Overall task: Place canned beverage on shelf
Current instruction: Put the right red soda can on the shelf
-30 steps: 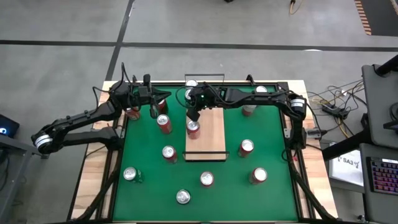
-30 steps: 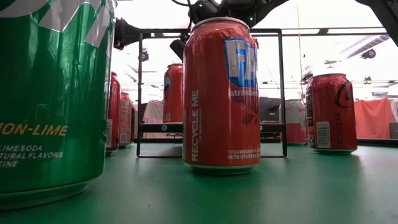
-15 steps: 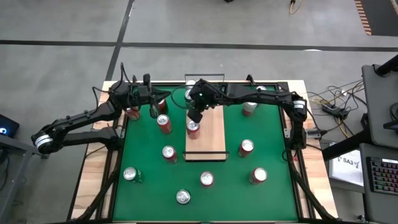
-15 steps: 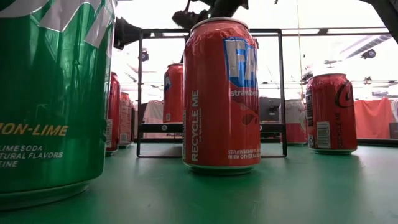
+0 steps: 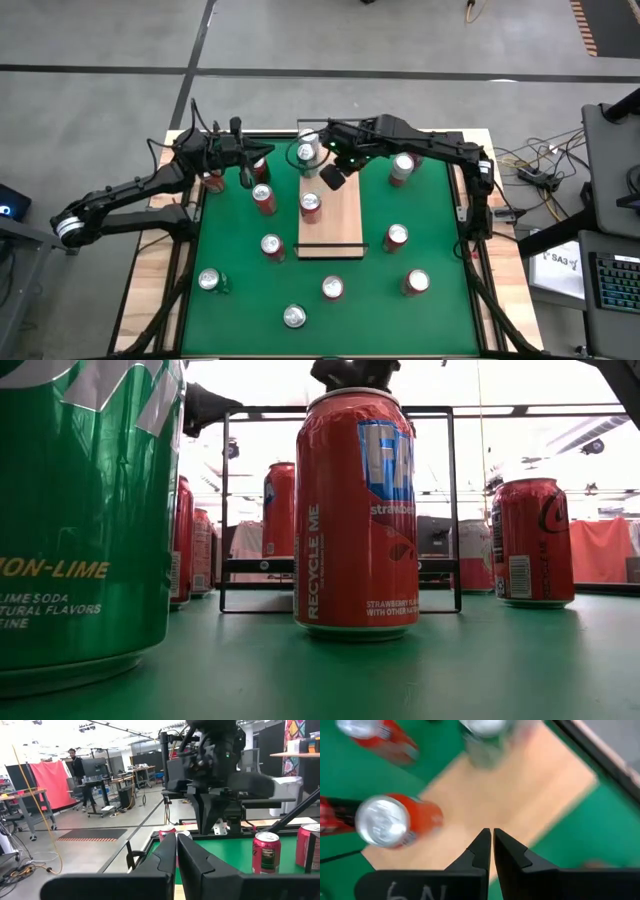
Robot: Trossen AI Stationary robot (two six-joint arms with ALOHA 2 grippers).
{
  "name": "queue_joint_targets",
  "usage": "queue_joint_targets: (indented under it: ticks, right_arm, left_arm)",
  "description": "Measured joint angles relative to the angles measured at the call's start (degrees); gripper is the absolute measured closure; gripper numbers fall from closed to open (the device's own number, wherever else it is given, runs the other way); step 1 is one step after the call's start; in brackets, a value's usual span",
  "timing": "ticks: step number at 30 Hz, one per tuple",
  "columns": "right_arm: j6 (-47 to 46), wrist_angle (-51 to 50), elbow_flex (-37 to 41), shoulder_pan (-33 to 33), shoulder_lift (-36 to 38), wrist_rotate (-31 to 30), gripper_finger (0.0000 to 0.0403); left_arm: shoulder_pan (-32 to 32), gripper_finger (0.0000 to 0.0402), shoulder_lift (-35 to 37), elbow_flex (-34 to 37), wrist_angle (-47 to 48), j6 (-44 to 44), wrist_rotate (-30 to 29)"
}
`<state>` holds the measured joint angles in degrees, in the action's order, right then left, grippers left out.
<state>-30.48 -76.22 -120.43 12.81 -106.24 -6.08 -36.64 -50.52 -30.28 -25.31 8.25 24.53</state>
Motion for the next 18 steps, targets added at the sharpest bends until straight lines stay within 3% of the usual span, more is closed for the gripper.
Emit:
queue_joint_targets:
  ticks: [3, 9, 18]
  right_arm:
    - [-2.8, -4.4, -0.1, 0.0, 0.0, 0.0, 0.039]
    - [-0.2, -4.1, 0.2, -0.1, -0.2, -0.3, 0.039]
    - [0.3, -6.0, 0.3, -1.8, -0.3, 4.7, 0.039]
  left_arm:
    - [0.0, 0.0402, 0.0, 0.0, 0.0, 0.0, 0.0]
    - [0.0, 0.0402, 0.0, 0.0, 0.0, 0.0, 0.0]
    - [0.0, 0.0402, 0.0, 0.0, 0.0, 0.0, 0.0]
